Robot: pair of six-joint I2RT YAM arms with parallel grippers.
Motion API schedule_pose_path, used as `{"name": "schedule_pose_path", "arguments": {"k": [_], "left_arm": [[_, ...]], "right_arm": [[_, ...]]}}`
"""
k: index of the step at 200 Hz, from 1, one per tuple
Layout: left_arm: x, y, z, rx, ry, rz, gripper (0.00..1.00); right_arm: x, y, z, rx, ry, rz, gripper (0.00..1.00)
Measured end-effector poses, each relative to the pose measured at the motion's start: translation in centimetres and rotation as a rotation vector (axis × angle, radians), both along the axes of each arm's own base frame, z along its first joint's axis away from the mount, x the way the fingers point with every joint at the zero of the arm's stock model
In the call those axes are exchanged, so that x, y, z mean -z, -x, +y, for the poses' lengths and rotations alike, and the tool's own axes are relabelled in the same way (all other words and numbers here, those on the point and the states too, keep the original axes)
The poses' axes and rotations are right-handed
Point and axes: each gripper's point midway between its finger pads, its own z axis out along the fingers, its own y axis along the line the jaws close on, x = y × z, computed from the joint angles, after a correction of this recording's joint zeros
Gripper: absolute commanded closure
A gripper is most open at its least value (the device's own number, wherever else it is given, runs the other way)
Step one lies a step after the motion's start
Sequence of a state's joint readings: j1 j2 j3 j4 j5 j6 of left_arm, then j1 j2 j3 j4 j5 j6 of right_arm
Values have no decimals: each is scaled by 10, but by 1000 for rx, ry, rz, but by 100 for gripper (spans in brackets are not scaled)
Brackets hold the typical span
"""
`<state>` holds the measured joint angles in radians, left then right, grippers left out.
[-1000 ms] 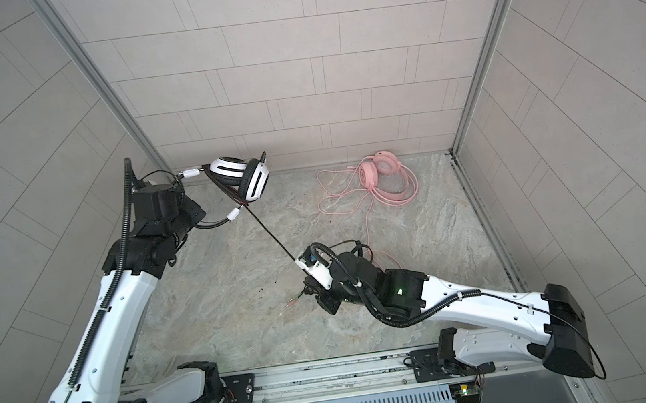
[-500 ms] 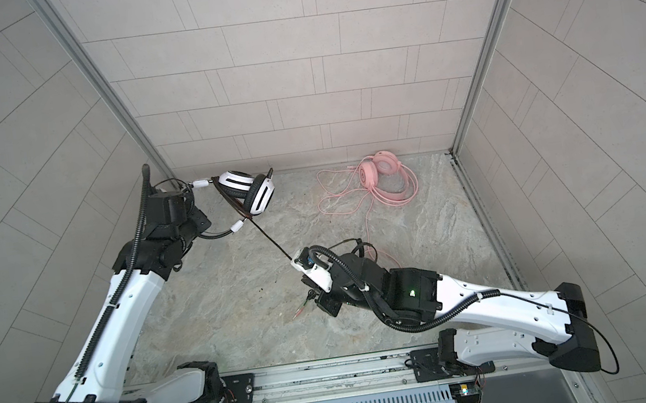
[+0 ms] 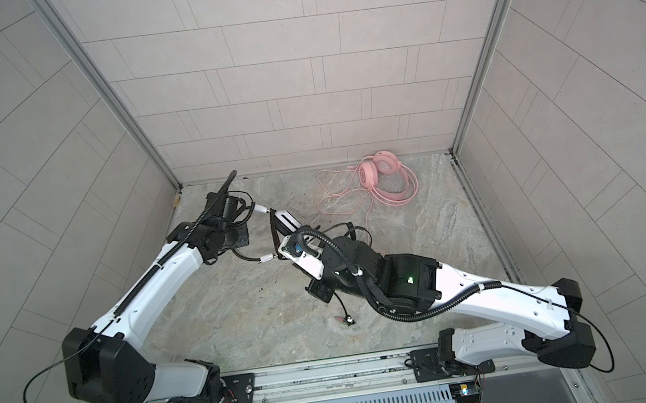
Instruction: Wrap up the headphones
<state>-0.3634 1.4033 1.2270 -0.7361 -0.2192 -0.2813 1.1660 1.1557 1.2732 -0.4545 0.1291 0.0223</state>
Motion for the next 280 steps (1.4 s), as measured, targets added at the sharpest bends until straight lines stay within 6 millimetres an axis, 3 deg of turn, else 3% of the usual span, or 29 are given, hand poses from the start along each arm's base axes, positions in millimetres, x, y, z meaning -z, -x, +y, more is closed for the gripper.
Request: {"name": "schedule_pose_path", "arguments": {"k": [52, 122, 202, 280], "left_arm": [[2, 10, -38, 212, -60, 41, 100], [9, 28, -78, 429, 25, 100, 100], [-16, 57, -109, 636, 175, 49, 100], [-42, 75, -123, 744, 294, -91, 100]], "right_arm": [[-22, -26, -8, 47, -13, -19, 94], [-16, -73, -25, 131, -3, 24, 94], [12, -124, -47, 229, 12, 108, 93], [66, -129, -29, 184, 18, 230, 89]]}}
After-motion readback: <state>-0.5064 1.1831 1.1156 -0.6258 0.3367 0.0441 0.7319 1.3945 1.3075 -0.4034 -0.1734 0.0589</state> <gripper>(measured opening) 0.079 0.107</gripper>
